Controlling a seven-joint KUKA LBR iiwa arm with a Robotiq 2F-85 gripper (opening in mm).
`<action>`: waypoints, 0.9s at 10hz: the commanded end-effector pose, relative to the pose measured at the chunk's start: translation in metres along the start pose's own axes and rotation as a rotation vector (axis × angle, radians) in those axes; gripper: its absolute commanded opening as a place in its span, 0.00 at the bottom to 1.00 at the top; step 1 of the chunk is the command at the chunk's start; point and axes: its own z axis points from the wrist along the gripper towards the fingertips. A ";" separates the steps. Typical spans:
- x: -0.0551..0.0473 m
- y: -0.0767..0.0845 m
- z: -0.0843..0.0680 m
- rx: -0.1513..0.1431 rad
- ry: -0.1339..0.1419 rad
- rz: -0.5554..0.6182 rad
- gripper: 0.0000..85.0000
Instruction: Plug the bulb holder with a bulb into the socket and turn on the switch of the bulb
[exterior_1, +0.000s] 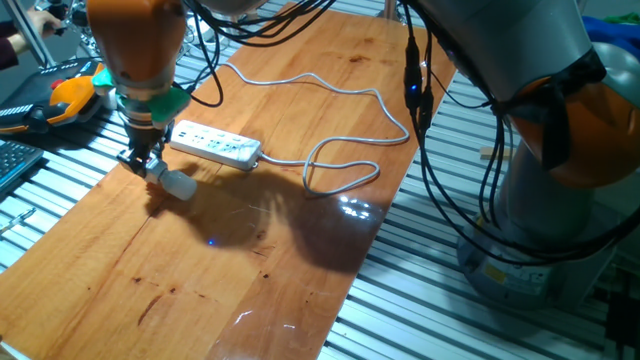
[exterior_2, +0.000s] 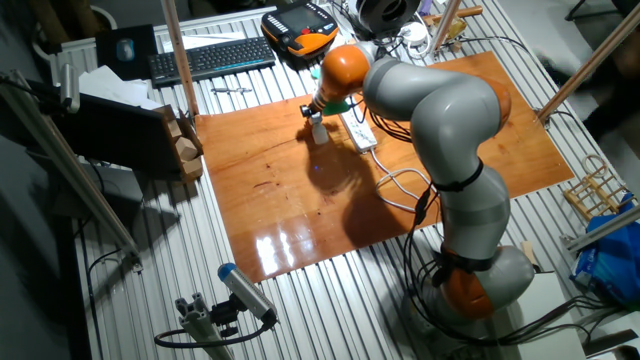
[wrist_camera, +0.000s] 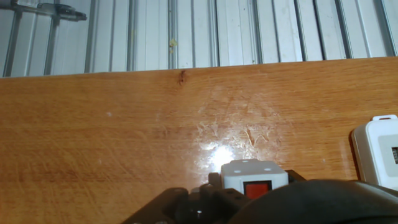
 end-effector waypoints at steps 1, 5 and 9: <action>-0.001 0.000 -0.001 0.000 0.000 0.006 0.00; -0.008 -0.002 -0.030 -0.035 0.071 0.035 0.00; -0.004 -0.005 -0.069 0.034 0.161 0.113 0.00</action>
